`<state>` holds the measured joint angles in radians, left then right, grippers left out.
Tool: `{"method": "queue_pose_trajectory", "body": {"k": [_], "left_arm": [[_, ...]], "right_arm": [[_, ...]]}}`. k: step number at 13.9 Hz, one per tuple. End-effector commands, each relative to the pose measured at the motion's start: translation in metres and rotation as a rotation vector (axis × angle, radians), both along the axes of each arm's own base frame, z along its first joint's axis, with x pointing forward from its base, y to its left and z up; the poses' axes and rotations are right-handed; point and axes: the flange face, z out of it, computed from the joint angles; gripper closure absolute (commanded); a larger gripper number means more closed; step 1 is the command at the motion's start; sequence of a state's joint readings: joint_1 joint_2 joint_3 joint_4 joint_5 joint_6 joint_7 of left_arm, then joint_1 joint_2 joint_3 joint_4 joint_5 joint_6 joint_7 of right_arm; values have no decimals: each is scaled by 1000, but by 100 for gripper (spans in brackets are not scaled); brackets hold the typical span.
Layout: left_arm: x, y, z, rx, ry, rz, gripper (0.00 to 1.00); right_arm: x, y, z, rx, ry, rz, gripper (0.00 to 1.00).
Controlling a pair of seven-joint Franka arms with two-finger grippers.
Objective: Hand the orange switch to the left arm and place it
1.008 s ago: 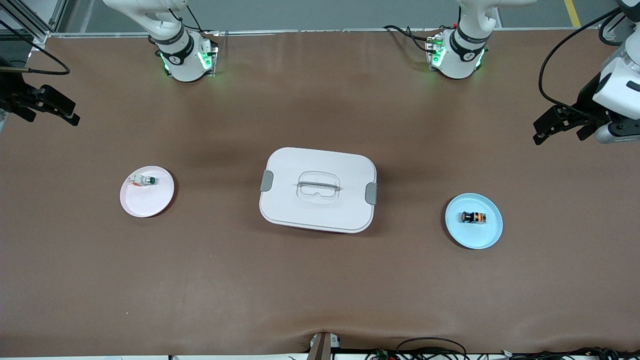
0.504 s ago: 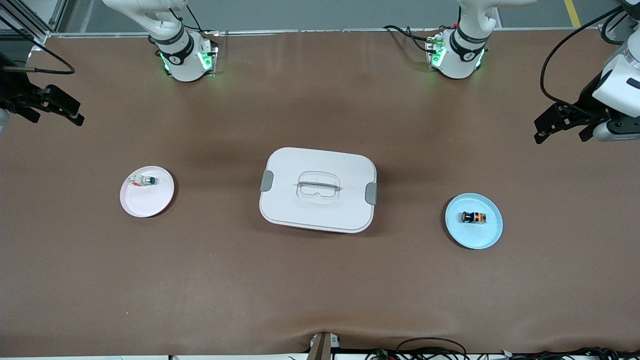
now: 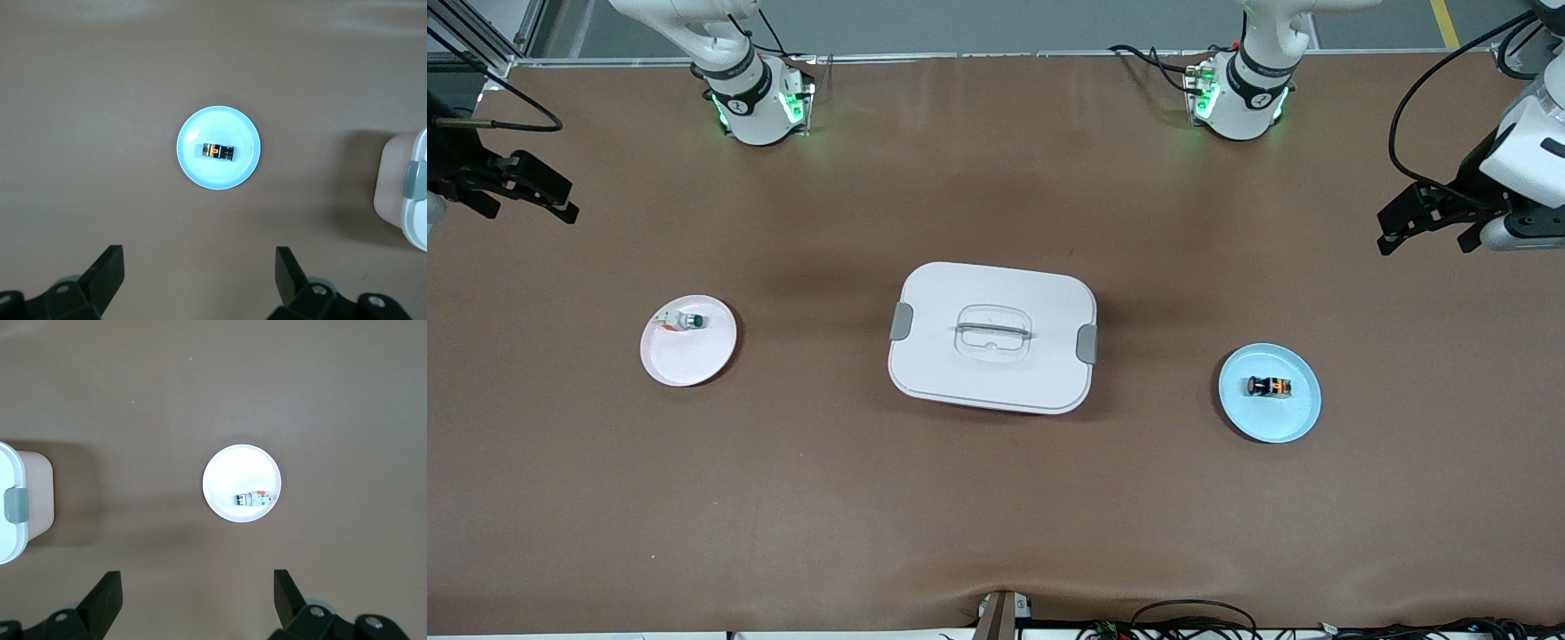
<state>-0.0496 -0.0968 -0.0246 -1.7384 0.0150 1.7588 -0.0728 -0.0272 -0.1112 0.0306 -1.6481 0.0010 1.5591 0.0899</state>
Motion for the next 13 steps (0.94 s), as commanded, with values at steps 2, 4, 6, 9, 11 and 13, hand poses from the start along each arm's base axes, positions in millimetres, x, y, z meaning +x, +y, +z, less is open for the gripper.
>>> {"method": "queue_pose_trajectory", "body": {"k": [2, 4, 6, 9, 11, 13], "left_arm": [[1, 2, 4, -9, 11, -16, 0], [1, 2, 4, -12, 11, -5, 0], [1, 2, 4, -13, 11, 1, 0], [2, 4, 3, -14, 12, 6, 0], [2, 4, 3, -14, 12, 6, 0], [2, 4, 3, -14, 12, 7, 0]], "right_arm": [[-4, 2, 1, -4, -9, -10, 0], [-5, 2, 2, -4, -12, -10, 0], [-5, 3, 1, -4, -7, -9, 0], [-5, 3, 1, -4, -6, -9, 0], [-5, 3, 0, -4, -4, -9, 0], [-4, 3, -3, -4, 2, -9, 0]]}}
